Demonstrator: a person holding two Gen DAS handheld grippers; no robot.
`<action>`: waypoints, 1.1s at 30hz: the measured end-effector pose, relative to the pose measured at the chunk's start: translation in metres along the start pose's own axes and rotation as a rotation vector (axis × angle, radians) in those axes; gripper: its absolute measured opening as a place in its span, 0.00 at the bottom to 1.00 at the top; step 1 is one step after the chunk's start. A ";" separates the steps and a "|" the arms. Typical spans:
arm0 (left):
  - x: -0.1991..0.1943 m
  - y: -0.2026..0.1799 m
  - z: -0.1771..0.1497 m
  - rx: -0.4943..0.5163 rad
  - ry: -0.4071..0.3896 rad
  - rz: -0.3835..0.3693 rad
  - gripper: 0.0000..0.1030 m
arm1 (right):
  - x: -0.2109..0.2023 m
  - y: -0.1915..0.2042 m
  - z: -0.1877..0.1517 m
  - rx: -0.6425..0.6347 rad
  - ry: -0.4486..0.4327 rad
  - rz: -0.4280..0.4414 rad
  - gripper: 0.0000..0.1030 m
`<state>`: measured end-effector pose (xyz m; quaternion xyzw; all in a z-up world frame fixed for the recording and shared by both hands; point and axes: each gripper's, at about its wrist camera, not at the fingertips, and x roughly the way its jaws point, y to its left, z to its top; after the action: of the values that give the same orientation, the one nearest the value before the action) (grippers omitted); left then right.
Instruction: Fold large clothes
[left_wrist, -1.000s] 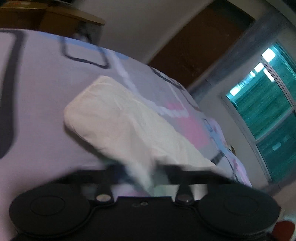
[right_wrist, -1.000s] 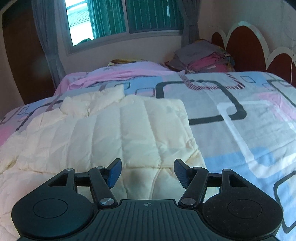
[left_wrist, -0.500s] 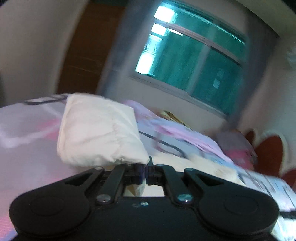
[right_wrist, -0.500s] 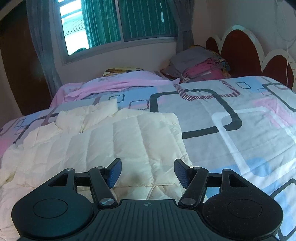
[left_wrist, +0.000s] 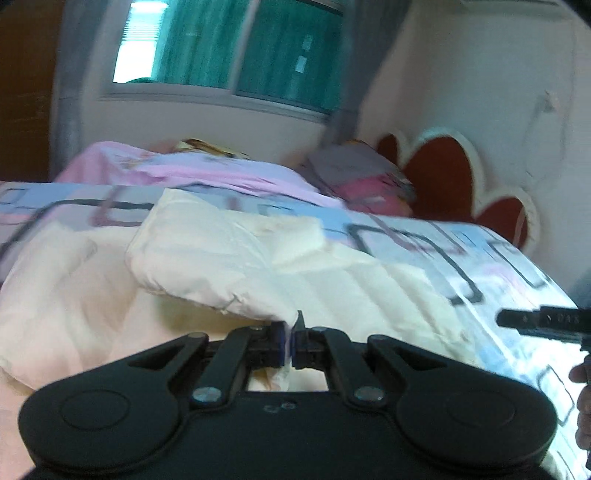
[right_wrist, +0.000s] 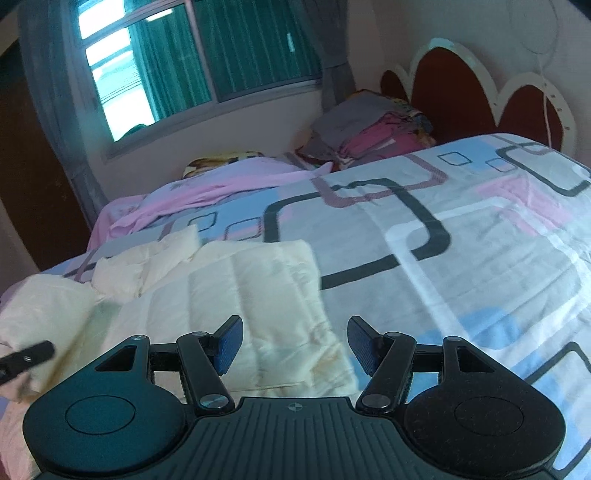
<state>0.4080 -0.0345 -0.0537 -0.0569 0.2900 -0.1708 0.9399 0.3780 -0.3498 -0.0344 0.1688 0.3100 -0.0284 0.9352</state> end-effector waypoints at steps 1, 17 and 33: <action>0.005 -0.011 -0.004 0.016 0.008 -0.018 0.02 | -0.001 -0.005 0.001 0.007 0.000 -0.005 0.62; 0.007 -0.069 -0.038 0.168 0.041 -0.200 0.67 | -0.010 -0.029 0.012 0.077 -0.013 0.070 0.83; -0.025 0.131 -0.031 -0.054 0.036 0.225 0.47 | 0.067 0.044 -0.006 -0.060 0.156 0.204 0.08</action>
<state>0.4090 0.0961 -0.0929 -0.0460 0.3159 -0.0572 0.9460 0.4355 -0.3027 -0.0646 0.1733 0.3638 0.0894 0.9108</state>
